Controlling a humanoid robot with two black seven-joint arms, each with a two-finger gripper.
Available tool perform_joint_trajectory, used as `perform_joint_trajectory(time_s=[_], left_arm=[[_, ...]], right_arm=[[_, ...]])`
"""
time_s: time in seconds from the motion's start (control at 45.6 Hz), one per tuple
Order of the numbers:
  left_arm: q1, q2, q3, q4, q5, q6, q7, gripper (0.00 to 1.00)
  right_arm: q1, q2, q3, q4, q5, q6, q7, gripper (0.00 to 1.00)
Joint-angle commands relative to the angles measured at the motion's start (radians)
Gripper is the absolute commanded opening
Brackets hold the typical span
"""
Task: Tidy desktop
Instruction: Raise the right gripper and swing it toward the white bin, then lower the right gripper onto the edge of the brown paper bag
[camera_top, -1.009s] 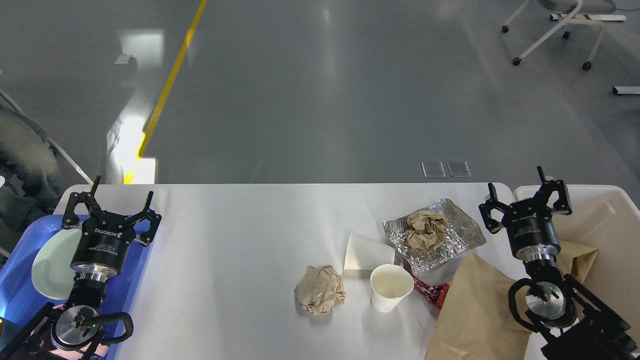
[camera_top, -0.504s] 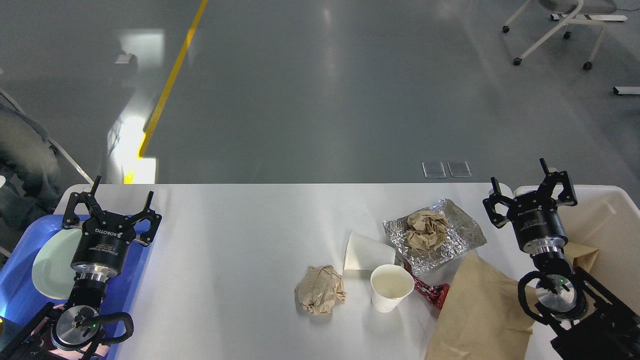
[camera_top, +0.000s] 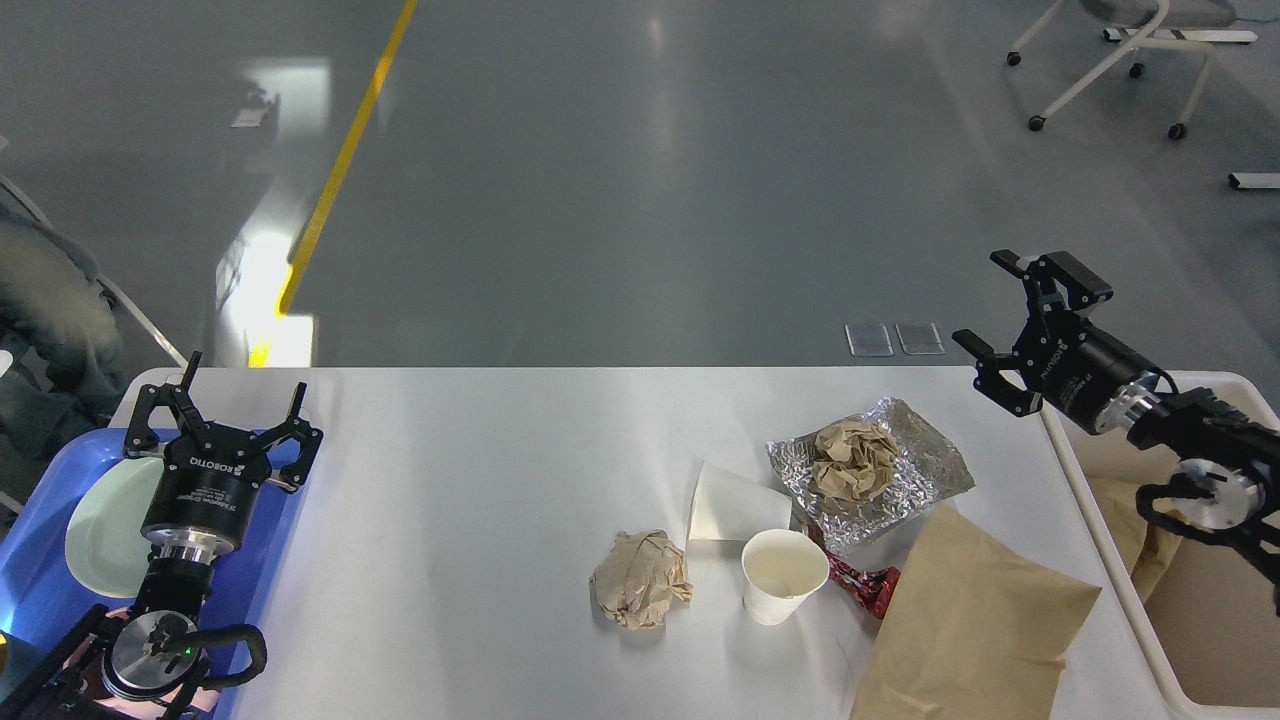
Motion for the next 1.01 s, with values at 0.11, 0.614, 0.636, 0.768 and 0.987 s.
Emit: perform_joint_trajectory(time_s=[0.11,0.614,0.636,0.768,0.987], left_arm=[[0.000,-0.001,0.000,0.000,0.000,0.000,-0.001,0.97],[0.000,-0.001,0.000,0.000,0.000,-0.002,0.000,0.97],[0.000,0.001,0.000,0.000,0.000,0.000,0.000,0.97],[0.000,0.001,0.000,0.000,0.000,-0.002,0.000,0.97],[0.000,-0.001,0.000,0.000,0.000,0.000,0.000,0.97]], right_arm=[[0.413,-0.065,-0.612,0.011,-0.002,0.043,-0.001,1.00],[1.174,0.231,-1.513,0.414,-0.025,0.292,-0.220,1.00],[1.203,0.237,-1.524,0.451,-0.023,0.285,-0.259,1.00],[1.367,0.260,-1.537,0.634,-0.020,0.282,-0.449,1.00],[1.620,0.285,-1.560,0.898,-0.006,0.276,-0.554,1.00]])
